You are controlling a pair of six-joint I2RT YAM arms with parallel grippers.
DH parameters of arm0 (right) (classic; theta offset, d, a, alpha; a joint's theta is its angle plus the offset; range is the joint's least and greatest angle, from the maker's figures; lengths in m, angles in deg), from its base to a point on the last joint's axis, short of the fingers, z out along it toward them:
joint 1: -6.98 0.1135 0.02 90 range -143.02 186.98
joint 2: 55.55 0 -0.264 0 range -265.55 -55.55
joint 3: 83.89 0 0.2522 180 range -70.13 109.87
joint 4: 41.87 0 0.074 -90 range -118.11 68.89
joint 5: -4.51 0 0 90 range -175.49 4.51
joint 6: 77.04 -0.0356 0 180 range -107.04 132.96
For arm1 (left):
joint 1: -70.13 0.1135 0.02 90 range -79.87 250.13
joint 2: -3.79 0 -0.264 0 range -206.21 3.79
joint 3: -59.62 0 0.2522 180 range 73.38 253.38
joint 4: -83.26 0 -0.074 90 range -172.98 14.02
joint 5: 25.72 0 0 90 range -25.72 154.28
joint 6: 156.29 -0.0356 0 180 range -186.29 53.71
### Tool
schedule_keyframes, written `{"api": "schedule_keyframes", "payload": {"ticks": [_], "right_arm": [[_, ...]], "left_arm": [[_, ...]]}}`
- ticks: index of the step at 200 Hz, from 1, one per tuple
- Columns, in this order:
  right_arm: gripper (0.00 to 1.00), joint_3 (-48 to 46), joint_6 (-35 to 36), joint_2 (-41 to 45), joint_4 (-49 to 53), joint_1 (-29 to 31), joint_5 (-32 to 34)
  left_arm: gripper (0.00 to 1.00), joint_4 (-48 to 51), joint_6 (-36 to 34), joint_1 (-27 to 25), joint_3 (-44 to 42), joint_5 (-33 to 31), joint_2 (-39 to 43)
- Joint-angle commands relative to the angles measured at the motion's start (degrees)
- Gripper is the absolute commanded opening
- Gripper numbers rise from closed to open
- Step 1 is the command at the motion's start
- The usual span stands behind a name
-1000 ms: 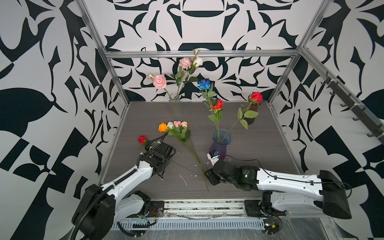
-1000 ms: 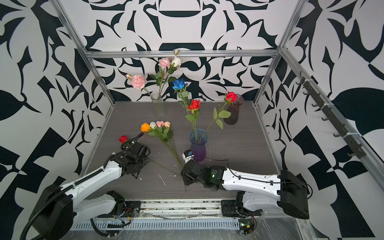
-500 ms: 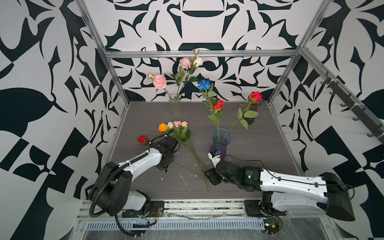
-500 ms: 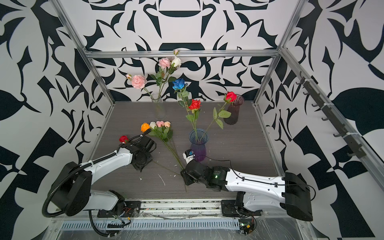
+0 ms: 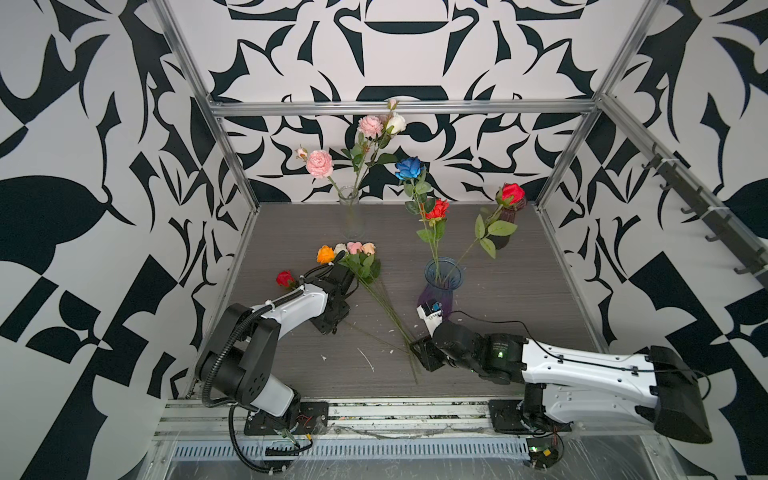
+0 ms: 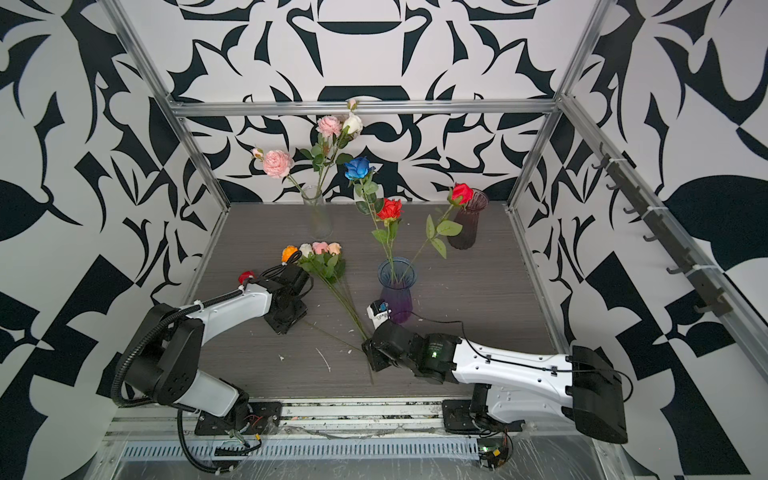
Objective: Arrange the flowers into the vase
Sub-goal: 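Close the left gripper on the stem of the small red rose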
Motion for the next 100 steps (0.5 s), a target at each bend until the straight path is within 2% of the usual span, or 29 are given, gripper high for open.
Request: {"api": "schedule_keyframes", "payload": {"ticks": [1,100], "right_arm": [[0.4,-0.3,-0.3,1.2,-1.5,0.1,0.9],[0.4,-0.8,-0.8,1.9,-1.6,0.0,1.2]], "left_arm": [[0.44,0.5,0.4,0.4,-0.3,0.2,-0.1],[0.46,7.8,-0.6,1.2,7.0,2.1,-8.0]]}}
